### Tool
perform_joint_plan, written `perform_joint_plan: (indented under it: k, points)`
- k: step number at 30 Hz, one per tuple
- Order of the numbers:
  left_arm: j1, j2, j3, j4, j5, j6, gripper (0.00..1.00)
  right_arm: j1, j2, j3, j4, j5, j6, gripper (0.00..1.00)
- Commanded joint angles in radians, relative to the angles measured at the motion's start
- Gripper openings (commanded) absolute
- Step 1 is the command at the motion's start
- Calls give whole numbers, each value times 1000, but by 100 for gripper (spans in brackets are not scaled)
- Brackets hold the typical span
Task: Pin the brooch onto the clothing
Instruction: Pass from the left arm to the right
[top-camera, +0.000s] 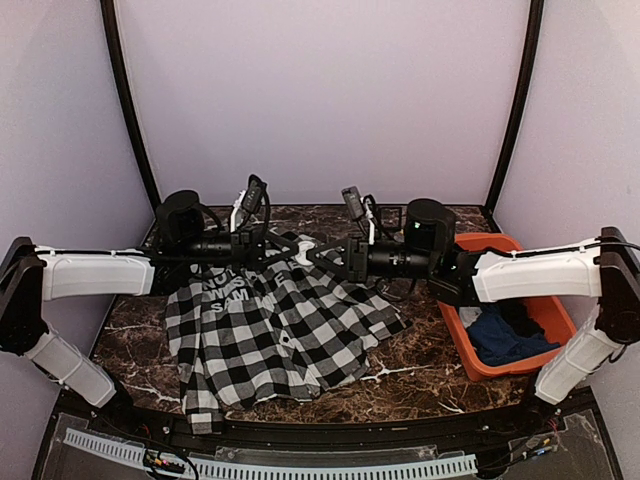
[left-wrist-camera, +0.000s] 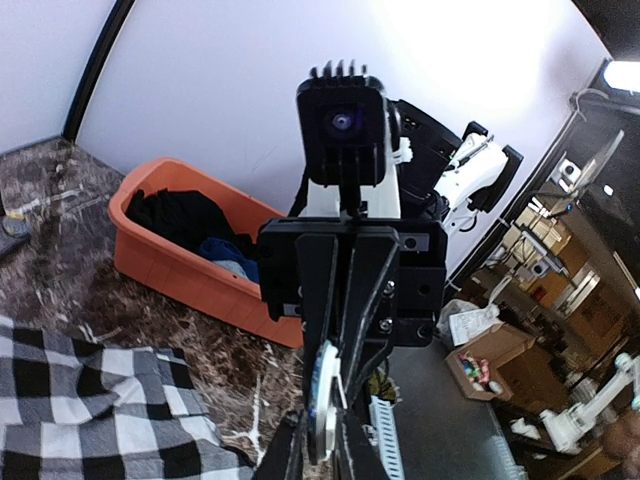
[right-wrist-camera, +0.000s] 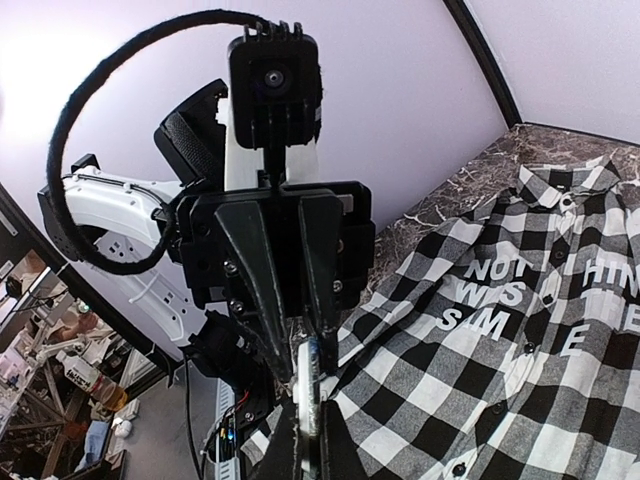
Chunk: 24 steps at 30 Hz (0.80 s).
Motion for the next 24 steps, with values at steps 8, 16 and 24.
perform_joint_plan:
  k: [8,16,24]
  points:
    - [11,-44,-29,-1,-36,2,41,1,-77,-11,-39,71,-36,0]
    - [63,-112,-40,-75,-111,55,73,1,-92,24,-155,115,-92,0]
    - [128,-133,-1,-231,-174,129,89,1,-48,173,-387,142,-261,0]
